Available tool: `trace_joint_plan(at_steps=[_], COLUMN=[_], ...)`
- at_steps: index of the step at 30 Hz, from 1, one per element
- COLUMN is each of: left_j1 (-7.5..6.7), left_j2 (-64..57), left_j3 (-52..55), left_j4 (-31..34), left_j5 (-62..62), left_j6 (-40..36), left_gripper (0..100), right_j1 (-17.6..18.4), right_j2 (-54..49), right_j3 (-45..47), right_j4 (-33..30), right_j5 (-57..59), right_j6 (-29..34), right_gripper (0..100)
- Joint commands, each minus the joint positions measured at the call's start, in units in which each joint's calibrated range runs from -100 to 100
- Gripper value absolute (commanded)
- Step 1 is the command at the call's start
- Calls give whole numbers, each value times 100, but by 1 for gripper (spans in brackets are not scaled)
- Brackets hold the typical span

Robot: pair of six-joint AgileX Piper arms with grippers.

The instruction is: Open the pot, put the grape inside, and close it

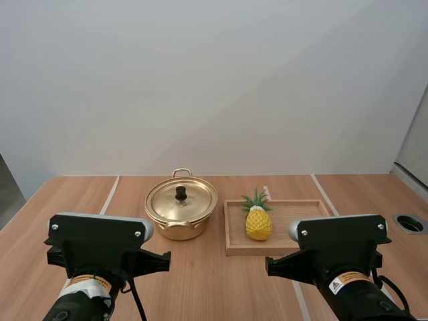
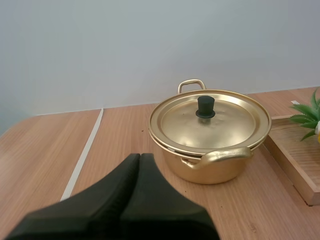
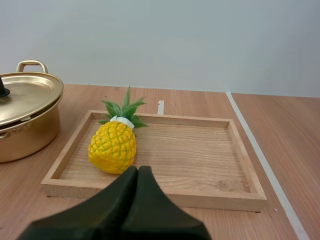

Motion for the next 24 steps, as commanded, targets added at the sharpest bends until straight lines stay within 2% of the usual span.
trace_joint_plan(at_steps=[1,24], left_j1=[2,2], left_j2=[-36,-36], left_j3=[6,6], left_j4=[-56,-56], left_j5=[-67,-129], left_j6=[-57,-57], left_gripper=[0,0], right_j1=[-10,-10], right_j2=[-36,-36], right_j3=[22,22], right_j4=[12,12], right_j5=[-123,-123], right_j6=[-33,-33], right_gripper=[0,0])
